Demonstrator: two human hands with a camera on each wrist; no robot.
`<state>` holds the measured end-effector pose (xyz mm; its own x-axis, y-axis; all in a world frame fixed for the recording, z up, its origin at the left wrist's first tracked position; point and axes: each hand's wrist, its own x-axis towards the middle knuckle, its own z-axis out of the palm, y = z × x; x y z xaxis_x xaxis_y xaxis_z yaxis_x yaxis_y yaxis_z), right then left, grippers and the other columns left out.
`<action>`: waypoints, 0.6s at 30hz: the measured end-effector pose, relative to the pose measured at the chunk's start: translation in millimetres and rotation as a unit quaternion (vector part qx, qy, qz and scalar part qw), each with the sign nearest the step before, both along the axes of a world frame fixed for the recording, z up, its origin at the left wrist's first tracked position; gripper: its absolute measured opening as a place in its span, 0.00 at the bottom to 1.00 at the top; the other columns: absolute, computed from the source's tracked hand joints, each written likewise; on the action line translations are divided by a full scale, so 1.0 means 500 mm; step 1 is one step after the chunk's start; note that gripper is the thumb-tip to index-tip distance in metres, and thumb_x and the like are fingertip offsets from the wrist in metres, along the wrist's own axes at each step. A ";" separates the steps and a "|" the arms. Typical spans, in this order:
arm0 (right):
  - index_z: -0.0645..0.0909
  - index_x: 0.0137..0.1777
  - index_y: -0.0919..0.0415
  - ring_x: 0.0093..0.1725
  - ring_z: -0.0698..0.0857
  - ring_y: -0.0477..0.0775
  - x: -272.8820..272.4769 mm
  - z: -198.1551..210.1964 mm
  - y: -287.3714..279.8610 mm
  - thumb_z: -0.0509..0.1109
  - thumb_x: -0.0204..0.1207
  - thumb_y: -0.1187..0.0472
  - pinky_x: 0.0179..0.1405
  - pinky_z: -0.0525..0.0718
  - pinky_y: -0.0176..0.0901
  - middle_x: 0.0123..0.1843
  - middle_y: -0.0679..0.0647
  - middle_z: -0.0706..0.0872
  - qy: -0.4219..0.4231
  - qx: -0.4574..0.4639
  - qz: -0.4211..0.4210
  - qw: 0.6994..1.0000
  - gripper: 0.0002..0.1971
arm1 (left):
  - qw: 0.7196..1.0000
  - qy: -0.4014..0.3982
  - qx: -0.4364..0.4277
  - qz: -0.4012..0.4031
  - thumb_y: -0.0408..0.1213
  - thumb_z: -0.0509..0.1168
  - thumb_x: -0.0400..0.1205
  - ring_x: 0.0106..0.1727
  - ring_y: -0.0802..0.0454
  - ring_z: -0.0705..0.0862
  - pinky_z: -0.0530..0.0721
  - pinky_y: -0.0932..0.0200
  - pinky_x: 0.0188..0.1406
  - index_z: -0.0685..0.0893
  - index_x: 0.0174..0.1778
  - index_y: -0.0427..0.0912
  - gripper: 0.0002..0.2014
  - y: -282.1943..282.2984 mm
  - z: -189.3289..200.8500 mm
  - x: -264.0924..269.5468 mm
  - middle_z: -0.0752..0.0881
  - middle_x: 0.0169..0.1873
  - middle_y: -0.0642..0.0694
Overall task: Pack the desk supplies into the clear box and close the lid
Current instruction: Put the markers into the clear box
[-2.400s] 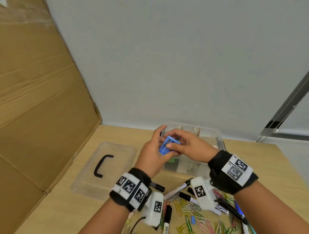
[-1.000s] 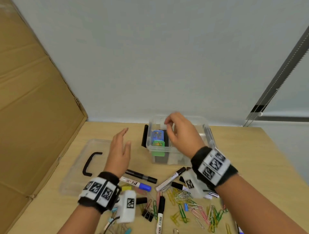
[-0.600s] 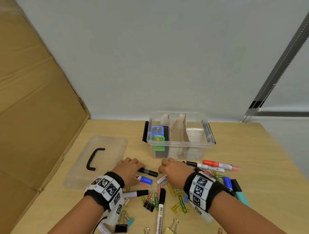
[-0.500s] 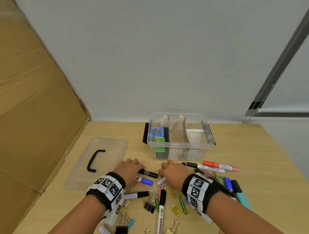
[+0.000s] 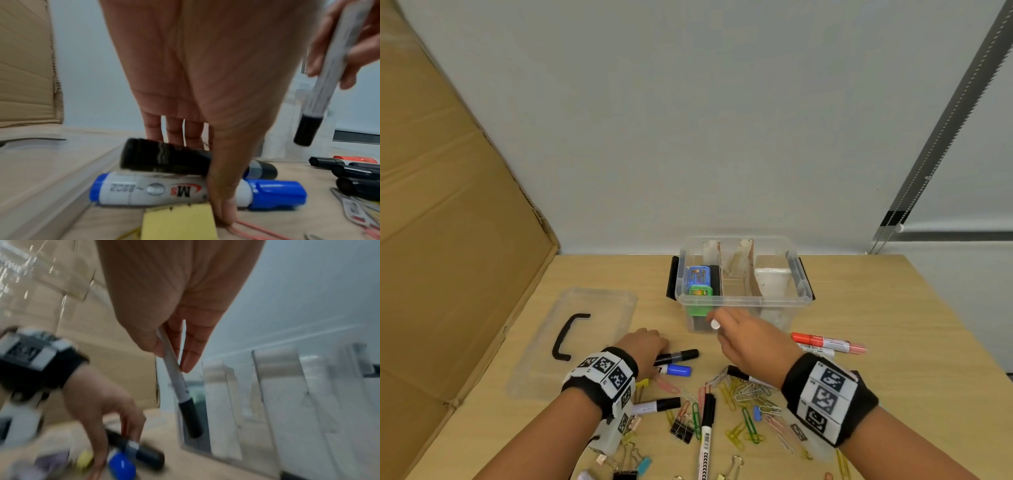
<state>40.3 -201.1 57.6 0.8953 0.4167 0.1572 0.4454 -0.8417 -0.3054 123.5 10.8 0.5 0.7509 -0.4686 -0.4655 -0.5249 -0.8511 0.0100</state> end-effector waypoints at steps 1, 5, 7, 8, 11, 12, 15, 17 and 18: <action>0.69 0.70 0.53 0.53 0.81 0.46 -0.005 0.019 -0.007 0.57 0.85 0.57 0.49 0.80 0.34 0.60 0.49 0.81 -0.001 0.034 -0.010 0.999 0.15 | 1.000 0.004 -0.012 0.005 0.36 0.66 0.79 0.58 0.44 0.79 0.78 0.53 0.56 0.80 0.60 0.44 0.13 0.001 0.001 -0.001 0.79 0.59 0.43; 0.70 0.66 0.48 0.50 0.86 0.37 -0.009 0.081 -0.031 0.63 0.82 0.58 0.52 0.85 0.31 0.52 0.40 0.85 -0.021 0.246 -0.062 0.967 0.15 | 0.997 0.009 -0.074 0.037 0.37 0.66 0.80 0.50 0.47 0.81 0.79 0.56 0.54 0.83 0.59 0.44 0.12 0.013 0.010 -0.010 0.79 0.55 0.45; 0.73 0.61 0.50 0.53 0.85 0.36 -0.005 0.097 -0.044 0.64 0.81 0.62 0.52 0.84 0.28 0.54 0.40 0.85 -0.081 0.344 -0.099 0.930 0.11 | 0.991 -0.003 -0.124 0.057 0.38 0.64 0.81 0.49 0.49 0.81 0.79 0.57 0.54 0.84 0.59 0.46 0.11 0.021 0.015 -0.022 0.81 0.53 0.46; 0.74 0.59 0.52 0.54 0.85 0.36 0.001 0.100 -0.049 0.64 0.82 0.63 0.52 0.83 0.27 0.54 0.42 0.86 -0.116 0.355 -0.123 0.919 0.09 | 0.985 -0.011 -0.157 0.071 0.39 0.63 0.82 0.50 0.50 0.81 0.79 0.58 0.54 0.84 0.59 0.47 0.11 0.025 0.018 -0.029 0.82 0.53 0.47; 0.75 0.59 0.53 0.51 0.85 0.37 0.039 0.080 -0.058 0.63 0.81 0.60 0.52 0.84 0.30 0.52 0.43 0.86 -0.154 0.283 -0.200 0.925 0.08 | 0.959 -0.029 -0.259 0.110 0.39 0.64 0.82 0.49 0.53 0.82 0.80 0.57 0.55 0.83 0.59 0.51 0.11 0.038 0.027 -0.055 0.84 0.49 0.50; 0.75 0.59 0.53 0.49 0.86 0.40 0.059 0.067 -0.059 0.63 0.81 0.59 0.50 0.85 0.33 0.51 0.45 0.86 -0.147 0.239 -0.217 0.935 0.09 | 0.952 -0.034 -0.283 0.114 0.39 0.64 0.82 0.48 0.54 0.81 0.80 0.57 0.53 0.83 0.59 0.52 0.11 0.042 0.029 -0.062 0.84 0.48 0.51; 0.77 0.59 0.57 0.42 0.87 0.50 0.122 0.034 -0.050 0.62 0.82 0.60 0.42 0.85 0.39 0.46 0.52 0.87 -0.091 0.129 -0.251 0.955 0.08 | 0.935 -0.046 -0.330 0.121 0.40 0.64 0.82 0.48 0.56 0.81 0.80 0.60 0.51 0.82 0.60 0.54 0.11 0.046 0.035 -0.079 0.84 0.47 0.52; 0.78 0.59 0.59 0.43 0.86 0.55 0.156 0.020 -0.037 0.60 0.83 0.62 0.42 0.85 0.44 0.45 0.57 0.87 -0.051 0.116 -0.263 0.956 0.09 | 0.926 -0.055 -0.353 0.126 0.41 0.65 0.82 0.48 0.58 0.82 0.81 0.59 0.52 0.82 0.60 0.54 0.11 0.047 0.040 -0.086 0.84 0.48 0.53; 0.78 0.59 0.61 0.43 0.86 0.56 0.171 0.015 -0.031 0.59 0.83 0.63 0.43 0.85 0.46 0.44 0.58 0.87 -0.024 0.115 -0.270 0.956 0.09 | 0.921 -0.061 -0.362 0.129 0.41 0.65 0.82 0.47 0.58 0.82 0.81 0.59 0.52 0.82 0.59 0.54 0.10 0.048 0.044 -0.088 0.84 0.47 0.54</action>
<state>125.8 -216.7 65.1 0.9595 -0.1549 0.2353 -0.0169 -0.8655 -0.5006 79.3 34.8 22.2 0.9066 -0.4220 -0.0056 -0.3415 -0.7413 0.5779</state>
